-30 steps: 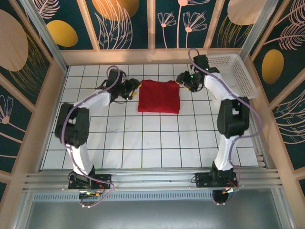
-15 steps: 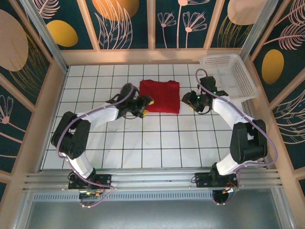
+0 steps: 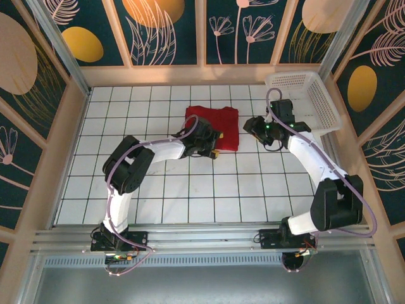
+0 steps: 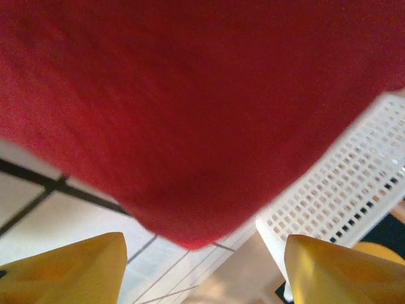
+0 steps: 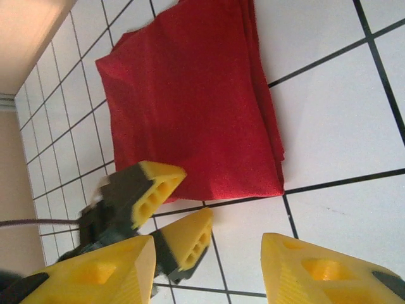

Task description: Fold and stack the t-shirts

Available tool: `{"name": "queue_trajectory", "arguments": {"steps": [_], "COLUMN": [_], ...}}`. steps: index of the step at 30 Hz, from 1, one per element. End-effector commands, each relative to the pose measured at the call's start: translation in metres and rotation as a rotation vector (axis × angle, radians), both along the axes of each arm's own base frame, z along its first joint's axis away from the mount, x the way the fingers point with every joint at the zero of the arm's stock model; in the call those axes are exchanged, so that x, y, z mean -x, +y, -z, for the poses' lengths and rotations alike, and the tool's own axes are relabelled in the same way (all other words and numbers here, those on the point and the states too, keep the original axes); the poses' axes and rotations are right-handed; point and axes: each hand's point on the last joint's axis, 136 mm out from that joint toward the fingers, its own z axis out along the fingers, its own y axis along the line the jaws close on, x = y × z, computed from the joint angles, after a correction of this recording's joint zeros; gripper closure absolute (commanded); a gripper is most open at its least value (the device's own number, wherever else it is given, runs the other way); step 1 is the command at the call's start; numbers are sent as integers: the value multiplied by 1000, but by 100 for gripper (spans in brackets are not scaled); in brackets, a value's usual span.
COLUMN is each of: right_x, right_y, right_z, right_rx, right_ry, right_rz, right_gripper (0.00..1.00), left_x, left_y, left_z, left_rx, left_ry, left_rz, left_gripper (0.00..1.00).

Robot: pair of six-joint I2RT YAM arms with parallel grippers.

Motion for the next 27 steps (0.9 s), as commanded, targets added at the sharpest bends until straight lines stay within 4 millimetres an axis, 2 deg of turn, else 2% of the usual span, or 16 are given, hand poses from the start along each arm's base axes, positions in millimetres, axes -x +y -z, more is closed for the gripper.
{"name": "queue_trajectory", "arguments": {"steps": [1, 2, 4, 7, 10, 13, 22, 24, 27], "right_x": [13, 15, 18, 19, 19, 19, 19, 19, 17], "right_y": [-3, -2, -3, -4, -4, -5, -2, -1, -1], "right_z": [4, 4, 4, 3, 3, 1, 10, 13, 16], "right_rx": [7, 5, 4, 6, 11, 15, 10, 16, 27], "right_ry": [23, 22, 22, 23, 26, 23, 37, 42, 42], "right_rz": [12, 10, 10, 14, 15, 17, -2, -12, -28], "right_gripper": [52, 52, 52, 52, 52, 52, 53, 53, 53], "left_x": [-7, -11, -14, -14, -23, -41, -105, -119, -144], "left_y": [-5, -5, -4, 7, 42, 96, 295, 334, 368], "left_z": [21, 26, 37, 56, 66, 61, 37, 36, 31], "left_rx": [45, 42, 43, 43, 27, -33, -151, -158, -149], "left_ry": [87, 81, 107, 146, 136, 72, -188, -250, -421], "left_rz": [-117, -129, -159, -214, -278, -298, -301, -258, -74], "left_gripper": [37, 40, 55, 100, 100, 100, 100, 100, 100]}}
